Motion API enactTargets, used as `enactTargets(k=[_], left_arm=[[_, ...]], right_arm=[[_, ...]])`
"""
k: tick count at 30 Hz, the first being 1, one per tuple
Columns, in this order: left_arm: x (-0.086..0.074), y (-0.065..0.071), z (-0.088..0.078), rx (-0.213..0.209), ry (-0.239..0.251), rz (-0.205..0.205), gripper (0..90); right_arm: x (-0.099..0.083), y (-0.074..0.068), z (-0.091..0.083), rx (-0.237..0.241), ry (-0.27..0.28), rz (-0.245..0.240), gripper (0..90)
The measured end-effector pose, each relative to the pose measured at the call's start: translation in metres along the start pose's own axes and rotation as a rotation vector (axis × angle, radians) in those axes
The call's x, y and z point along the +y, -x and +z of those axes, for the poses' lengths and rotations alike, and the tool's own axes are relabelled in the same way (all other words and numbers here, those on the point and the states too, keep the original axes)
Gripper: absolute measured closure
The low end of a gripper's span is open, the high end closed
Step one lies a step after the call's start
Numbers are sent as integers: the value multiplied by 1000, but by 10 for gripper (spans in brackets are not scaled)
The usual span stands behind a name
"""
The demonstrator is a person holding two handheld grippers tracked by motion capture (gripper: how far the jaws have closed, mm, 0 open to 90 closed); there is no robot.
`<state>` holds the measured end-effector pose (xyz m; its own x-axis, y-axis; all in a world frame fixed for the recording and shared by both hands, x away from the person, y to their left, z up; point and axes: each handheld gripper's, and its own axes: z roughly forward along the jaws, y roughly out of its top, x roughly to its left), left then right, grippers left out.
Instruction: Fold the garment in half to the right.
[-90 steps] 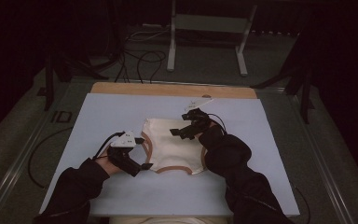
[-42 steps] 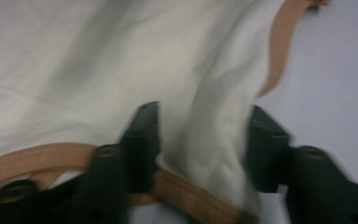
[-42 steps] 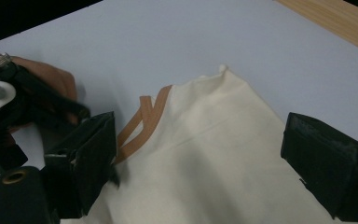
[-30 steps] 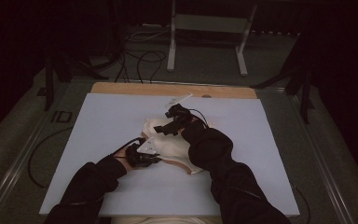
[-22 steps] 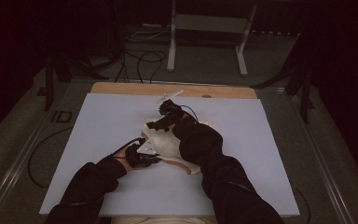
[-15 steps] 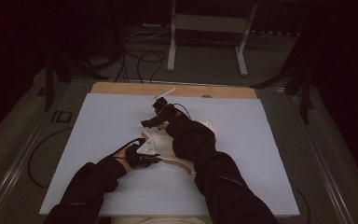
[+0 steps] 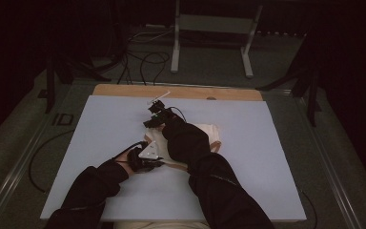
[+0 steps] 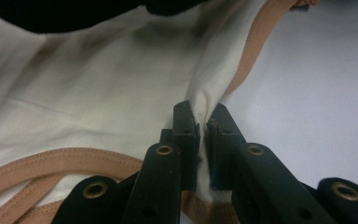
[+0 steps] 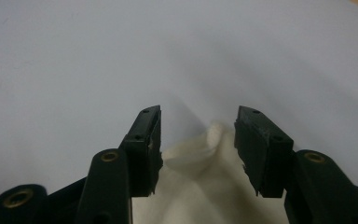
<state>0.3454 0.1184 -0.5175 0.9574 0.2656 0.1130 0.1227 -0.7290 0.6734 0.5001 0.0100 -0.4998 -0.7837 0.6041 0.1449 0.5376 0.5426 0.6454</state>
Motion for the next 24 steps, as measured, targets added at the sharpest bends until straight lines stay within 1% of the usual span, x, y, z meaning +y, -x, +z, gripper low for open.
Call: enactTargets(k=[1,2,3,4,5,8,10,11,12,13,14,16,19,21,24], left_arm=[[0,0,0,0,0,0,845],[0,0,0,-1,-2,2,844],[0,0,0,1,-4,6,844],[0,0,0,0,-4,6,844],[0,0,0,0,-4,6,844],[0,0,0,-2,-7,7,845],[0,0,0,-1,-6,8,845],[0,0,0,-1,-6,8,845],[1,0,0,-1,-6,8,845],[1,0,0,-2,-7,8,845],[0,0,0,-3,-9,9,845],[0,0,0,-3,-10,10,845],[1,1,0,0,-11,9,845],[0,1,0,-1,-10,10,845],[0,1,0,-3,-8,7,845]], right_arm=[[0,0,0,0,0,0,519],[0,-1,4,-3,-6,2,550],[0,-1,6,-2,-11,-1,556],[0,-2,7,-10,-15,-13,568],[-1,-3,8,-15,-23,-17,589],[-1,-4,11,-31,-32,-21,607],[-1,-5,14,-47,-37,-37,613],[-2,-6,15,-51,-41,-41,637],[-2,-7,17,-65,-48,-57,652],[-3,-7,17,-74,-46,-74,668],[-4,-8,17,-84,-43,-80,691],[-2,-8,17,-108,-56,-81,747],[-3,-9,18,-136,-55,-89,810],[-3,-7,18,-136,-50,-77,862],[-2,-4,16,-121,-54,-65,891]])
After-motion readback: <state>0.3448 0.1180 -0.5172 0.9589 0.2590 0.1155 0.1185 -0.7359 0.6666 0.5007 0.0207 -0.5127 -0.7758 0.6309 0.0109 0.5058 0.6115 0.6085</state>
